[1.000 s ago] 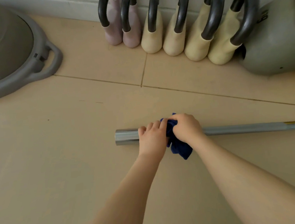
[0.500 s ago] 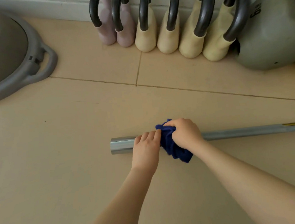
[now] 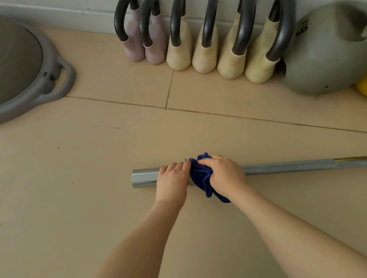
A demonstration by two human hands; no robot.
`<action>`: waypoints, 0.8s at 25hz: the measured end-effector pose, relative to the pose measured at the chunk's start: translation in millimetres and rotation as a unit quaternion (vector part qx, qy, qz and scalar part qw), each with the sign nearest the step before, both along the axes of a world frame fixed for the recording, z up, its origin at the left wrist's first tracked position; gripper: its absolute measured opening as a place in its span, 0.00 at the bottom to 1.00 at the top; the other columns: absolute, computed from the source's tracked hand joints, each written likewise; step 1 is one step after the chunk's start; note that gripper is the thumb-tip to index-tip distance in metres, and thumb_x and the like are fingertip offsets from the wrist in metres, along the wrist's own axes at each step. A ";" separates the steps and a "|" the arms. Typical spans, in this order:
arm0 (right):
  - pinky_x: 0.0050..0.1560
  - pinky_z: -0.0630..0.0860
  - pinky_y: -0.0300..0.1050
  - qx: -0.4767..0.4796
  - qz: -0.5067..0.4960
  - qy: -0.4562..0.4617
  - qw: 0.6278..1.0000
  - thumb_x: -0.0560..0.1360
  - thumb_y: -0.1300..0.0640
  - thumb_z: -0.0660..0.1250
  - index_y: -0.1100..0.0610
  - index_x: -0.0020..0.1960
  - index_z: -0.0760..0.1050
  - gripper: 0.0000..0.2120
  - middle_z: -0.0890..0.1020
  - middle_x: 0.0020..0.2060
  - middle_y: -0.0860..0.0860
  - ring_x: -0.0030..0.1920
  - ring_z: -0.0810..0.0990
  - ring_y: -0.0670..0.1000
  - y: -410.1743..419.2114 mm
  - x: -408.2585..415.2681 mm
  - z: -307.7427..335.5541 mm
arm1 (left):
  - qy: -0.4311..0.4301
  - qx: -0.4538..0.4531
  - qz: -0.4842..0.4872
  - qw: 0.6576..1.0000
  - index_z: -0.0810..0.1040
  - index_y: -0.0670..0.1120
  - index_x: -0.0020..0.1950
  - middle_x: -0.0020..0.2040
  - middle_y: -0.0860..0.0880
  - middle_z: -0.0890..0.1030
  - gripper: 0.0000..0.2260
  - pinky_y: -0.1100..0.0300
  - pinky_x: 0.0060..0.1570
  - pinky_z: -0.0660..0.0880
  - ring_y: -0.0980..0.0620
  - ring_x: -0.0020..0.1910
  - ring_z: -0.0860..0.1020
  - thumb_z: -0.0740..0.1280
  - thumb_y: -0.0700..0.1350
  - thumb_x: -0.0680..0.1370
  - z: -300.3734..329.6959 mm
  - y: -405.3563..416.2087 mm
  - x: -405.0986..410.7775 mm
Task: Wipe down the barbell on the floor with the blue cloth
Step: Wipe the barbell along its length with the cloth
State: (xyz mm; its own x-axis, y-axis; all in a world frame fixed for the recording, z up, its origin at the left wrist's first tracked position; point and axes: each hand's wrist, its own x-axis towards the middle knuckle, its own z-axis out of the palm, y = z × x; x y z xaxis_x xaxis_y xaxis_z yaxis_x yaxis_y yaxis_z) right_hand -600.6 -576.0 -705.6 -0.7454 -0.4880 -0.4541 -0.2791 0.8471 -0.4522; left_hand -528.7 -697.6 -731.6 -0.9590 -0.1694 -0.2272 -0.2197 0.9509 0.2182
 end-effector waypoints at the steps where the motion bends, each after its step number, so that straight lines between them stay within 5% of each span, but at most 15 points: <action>1: 0.53 0.74 0.50 -0.001 -0.013 0.000 1.000 0.72 0.65 0.61 0.47 0.64 0.71 0.24 0.76 0.60 0.52 0.58 0.75 0.57 -2.6 -3.6 -4.0 | 0.001 -0.003 0.012 1.000 0.69 0.46 0.64 0.54 0.50 0.79 0.18 0.58 0.55 0.66 0.47 0.56 0.75 0.63 0.36 0.74 -1.0 1.6 -2.0; 6: 0.57 0.74 0.53 0.028 0.086 0.022 0.996 0.75 0.59 0.61 0.49 0.74 0.56 0.29 0.69 0.68 0.54 0.62 0.72 0.60 7.9 13.5 -10.9 | -0.044 -0.015 0.037 0.998 0.69 0.47 0.62 0.56 0.50 0.78 0.15 0.57 0.52 0.67 0.47 0.58 0.73 0.62 0.38 0.75 5.9 2.2 -14.9; 8: 0.55 0.74 0.49 0.018 0.124 0.010 0.992 0.77 0.56 0.60 0.51 0.72 0.58 0.25 0.72 0.65 0.54 0.60 0.74 0.60 23.0 31.4 -7.4 | -0.056 -0.025 0.046 0.997 0.68 0.47 0.63 0.58 0.50 0.78 0.17 0.57 0.53 0.67 0.47 0.60 0.73 0.62 0.39 0.75 7.7 4.9 -13.9; 10: 0.47 0.75 0.38 0.039 0.130 -0.116 0.984 0.77 0.60 0.59 0.57 0.67 0.68 0.18 0.78 0.56 0.55 0.58 0.77 0.58 43.6 38.4 6.1 | -0.057 -0.026 0.045 0.997 0.67 0.48 0.65 0.59 0.50 0.78 0.18 0.57 0.54 0.68 0.48 0.60 0.73 0.63 0.38 0.76 6.9 7.3 -10.3; 12: 0.41 0.70 0.36 0.062 0.064 -0.230 0.969 0.73 0.67 0.58 0.58 0.58 0.76 0.16 0.80 0.50 0.55 0.53 0.79 0.56 68.8 31.5 22.0 | -0.058 -0.026 0.045 0.997 0.67 0.47 0.65 0.60 0.49 0.77 0.18 0.58 0.54 0.67 0.48 0.61 0.72 0.62 0.37 0.76 5.8 7.6 -9.5; 15: 0.43 0.69 0.41 -0.020 -0.178 -0.221 0.959 0.70 0.67 0.57 0.57 0.46 0.78 0.13 0.81 0.44 0.56 0.48 0.77 0.56 102.2 6.1 35.3 | -0.059 0.009 0.073 0.996 0.62 0.47 0.70 0.68 0.49 0.71 0.24 0.55 0.63 0.64 0.48 0.68 0.67 0.59 0.35 0.75 10.4 15.1 -11.1; 18: 0.50 0.72 0.48 -0.149 -0.378 -0.029 0.913 0.72 0.63 0.60 0.56 0.49 0.74 0.08 0.78 0.51 0.57 0.51 0.77 0.58 109.2 -16.7 31.2 | -0.053 0.083 0.039 0.994 0.59 0.49 0.73 0.73 0.49 0.63 0.25 0.52 0.68 0.61 0.47 0.72 0.61 0.60 0.42 0.77 20.6 31.1 -16.8; 20: 0.56 0.71 0.53 -0.114 -0.339 0.190 0.914 0.71 0.63 0.63 0.60 0.56 0.73 0.13 0.74 0.58 0.62 0.55 0.74 0.64 102.8 -22.1 26.2 | -0.053 0.087 0.003 0.995 0.62 0.50 0.73 0.74 0.49 0.62 0.22 0.52 0.67 0.62 0.47 0.72 0.62 0.61 0.47 0.79 23.8 38.8 -22.1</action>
